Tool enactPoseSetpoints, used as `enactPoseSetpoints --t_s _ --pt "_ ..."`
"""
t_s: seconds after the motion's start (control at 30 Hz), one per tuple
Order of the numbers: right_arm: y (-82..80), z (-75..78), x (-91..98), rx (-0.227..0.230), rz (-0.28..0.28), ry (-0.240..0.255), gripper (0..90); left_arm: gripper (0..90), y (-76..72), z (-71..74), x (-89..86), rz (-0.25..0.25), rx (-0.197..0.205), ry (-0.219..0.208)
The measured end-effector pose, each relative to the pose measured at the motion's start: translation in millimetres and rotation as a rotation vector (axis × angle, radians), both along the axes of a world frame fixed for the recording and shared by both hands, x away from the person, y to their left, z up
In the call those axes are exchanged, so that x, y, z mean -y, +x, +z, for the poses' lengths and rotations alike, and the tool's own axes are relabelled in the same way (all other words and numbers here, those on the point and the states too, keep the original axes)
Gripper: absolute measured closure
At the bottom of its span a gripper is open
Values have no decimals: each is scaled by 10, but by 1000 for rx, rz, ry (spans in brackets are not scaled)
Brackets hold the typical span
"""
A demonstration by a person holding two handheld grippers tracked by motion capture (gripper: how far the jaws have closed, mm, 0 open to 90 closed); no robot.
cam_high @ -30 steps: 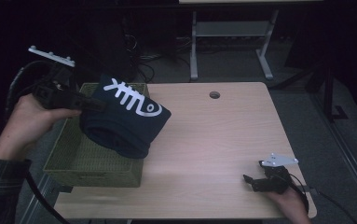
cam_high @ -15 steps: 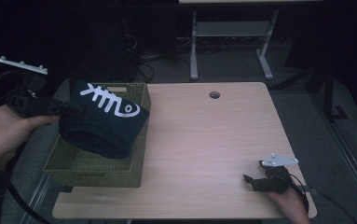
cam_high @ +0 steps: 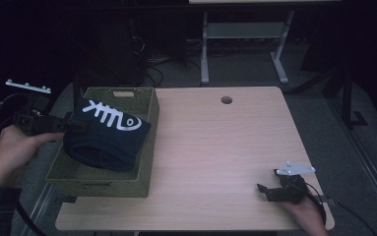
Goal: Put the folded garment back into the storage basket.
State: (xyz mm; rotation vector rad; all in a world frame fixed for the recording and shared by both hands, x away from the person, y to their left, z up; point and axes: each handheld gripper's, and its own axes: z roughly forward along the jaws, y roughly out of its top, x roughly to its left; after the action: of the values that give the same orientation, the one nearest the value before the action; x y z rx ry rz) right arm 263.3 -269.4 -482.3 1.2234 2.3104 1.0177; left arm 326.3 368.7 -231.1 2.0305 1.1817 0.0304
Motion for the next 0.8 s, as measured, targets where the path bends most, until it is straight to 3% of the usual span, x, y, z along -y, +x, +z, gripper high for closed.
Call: enactPoseSetpoints --t_s 0.47,0.8 --pt "1 0 1 0 -3 0 138 709 41 -290 -188 57 -46 -15" --pt "1 1 2 -1 -5 -1 138 708 88 -463 -174 60 -78 -18"
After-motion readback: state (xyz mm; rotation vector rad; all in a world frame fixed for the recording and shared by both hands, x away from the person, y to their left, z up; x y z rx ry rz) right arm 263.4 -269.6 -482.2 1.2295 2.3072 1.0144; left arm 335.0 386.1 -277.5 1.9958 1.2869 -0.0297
